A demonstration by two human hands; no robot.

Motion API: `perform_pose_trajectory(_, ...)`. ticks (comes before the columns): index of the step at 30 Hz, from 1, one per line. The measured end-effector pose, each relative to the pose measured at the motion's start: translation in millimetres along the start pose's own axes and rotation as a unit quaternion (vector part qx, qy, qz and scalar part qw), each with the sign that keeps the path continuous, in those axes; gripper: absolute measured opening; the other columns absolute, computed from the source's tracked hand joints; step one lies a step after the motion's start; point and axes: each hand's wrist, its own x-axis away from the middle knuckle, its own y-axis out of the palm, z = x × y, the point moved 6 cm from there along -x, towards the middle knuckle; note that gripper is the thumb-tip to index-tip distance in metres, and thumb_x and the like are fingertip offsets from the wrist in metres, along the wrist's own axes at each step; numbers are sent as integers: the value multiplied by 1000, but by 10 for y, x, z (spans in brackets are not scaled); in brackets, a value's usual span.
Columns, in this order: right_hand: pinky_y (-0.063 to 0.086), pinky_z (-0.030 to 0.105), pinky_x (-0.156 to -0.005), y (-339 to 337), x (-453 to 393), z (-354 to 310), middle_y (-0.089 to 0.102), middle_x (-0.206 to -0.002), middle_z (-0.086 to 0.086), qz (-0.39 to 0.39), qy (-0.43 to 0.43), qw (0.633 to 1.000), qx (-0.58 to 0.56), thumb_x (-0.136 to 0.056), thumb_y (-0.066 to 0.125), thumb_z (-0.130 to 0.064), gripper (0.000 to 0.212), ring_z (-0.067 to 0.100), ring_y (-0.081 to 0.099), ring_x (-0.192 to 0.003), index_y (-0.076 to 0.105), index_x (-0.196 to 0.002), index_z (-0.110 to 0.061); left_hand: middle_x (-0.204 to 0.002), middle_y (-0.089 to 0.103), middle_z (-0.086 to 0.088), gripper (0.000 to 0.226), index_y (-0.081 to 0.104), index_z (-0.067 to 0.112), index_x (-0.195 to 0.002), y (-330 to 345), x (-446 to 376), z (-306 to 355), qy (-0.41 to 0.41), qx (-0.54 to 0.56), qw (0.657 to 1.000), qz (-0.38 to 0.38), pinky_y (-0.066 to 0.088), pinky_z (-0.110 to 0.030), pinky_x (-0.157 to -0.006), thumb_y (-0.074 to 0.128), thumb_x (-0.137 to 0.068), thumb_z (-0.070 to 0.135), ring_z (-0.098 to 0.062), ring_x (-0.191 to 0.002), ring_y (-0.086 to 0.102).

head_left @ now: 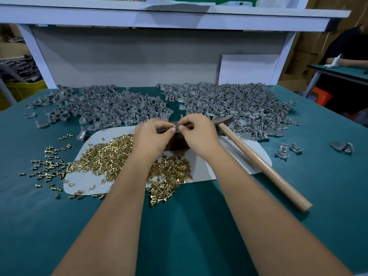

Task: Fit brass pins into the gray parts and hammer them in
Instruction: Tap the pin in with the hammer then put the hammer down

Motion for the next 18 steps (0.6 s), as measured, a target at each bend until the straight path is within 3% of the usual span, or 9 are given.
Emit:
perform_pose_trajectory(2,49,31,-88,-170,40,60,64,-109,-6,4,7,1000,-19,-91,59,-15,24,10,58,-96,66,-113,-21,-114,66,3,16,78,17,-102,1,-6,2,-11,-8,1000,1,49,-38,-101,73,-88,23,-16,-107,59)
perform_pose_trajectory(4,50,30,-74,-473,102,191,65,-104,-9,72,44,996,16,-92,56,-21,25,9,59,-87,65,-113,-28,-115,66,6,12,78,22,-98,-2,-10,-2,-26,-6,1000,4,48,-40,-102,74,-87,26,-14,-108,57)
perform_pose_trajectory(6,46,28,-64,-784,208,353,68,-93,-3,143,93,971,170,-91,52,-29,20,18,61,-79,68,-101,-24,-115,65,9,5,77,29,-91,-4,-2,-9,-41,4,999,8,47,-40,-103,75,-86,27,-13,-108,56)
perform_pose_trajectory(7,46,30,-66,-883,260,430,67,-93,3,151,115,948,254,-92,51,-33,23,25,60,-83,68,-97,-20,-115,65,9,5,75,32,-87,-6,6,-7,-45,9,999,9,47,-39,-103,75,-86,27,-12,-106,56)
perform_pose_trajectory(10,42,37,-78,-894,388,638,57,-113,15,79,171,902,388,-94,48,-33,30,35,51,-106,63,-106,-10,-114,65,9,11,71,35,-79,-3,24,8,-48,15,999,9,49,-34,-97,75,-86,27,-13,-105,57)
perform_pose_trajectory(13,43,37,-81,-800,410,678,53,-119,14,39,177,883,432,-93,48,-23,28,32,48,-112,59,-117,-11,-115,66,7,12,71,35,-78,0,37,24,-44,17,999,12,48,-25,-85,74,-87,26,-15,-105,57)
perform_pose_trajectory(15,43,34,-71,-806,381,642,57,-108,11,61,175,891,413,-93,50,-17,24,30,54,-102,57,-115,-9,-112,65,8,13,70,35,-78,4,44,32,-42,14,999,15,48,-25,-83,73,-87,26,-13,-104,56)
perform_pose_trajectory(18,28,25,-48,-869,385,564,49,-69,2,112,165,900,386,-92,55,-15,11,26,47,-65,48,-99,-11,-103,63,12,6,73,32,-83,15,41,18,-39,-4,999,28,48,-39,-98,72,-87,28,-16,-107,55)
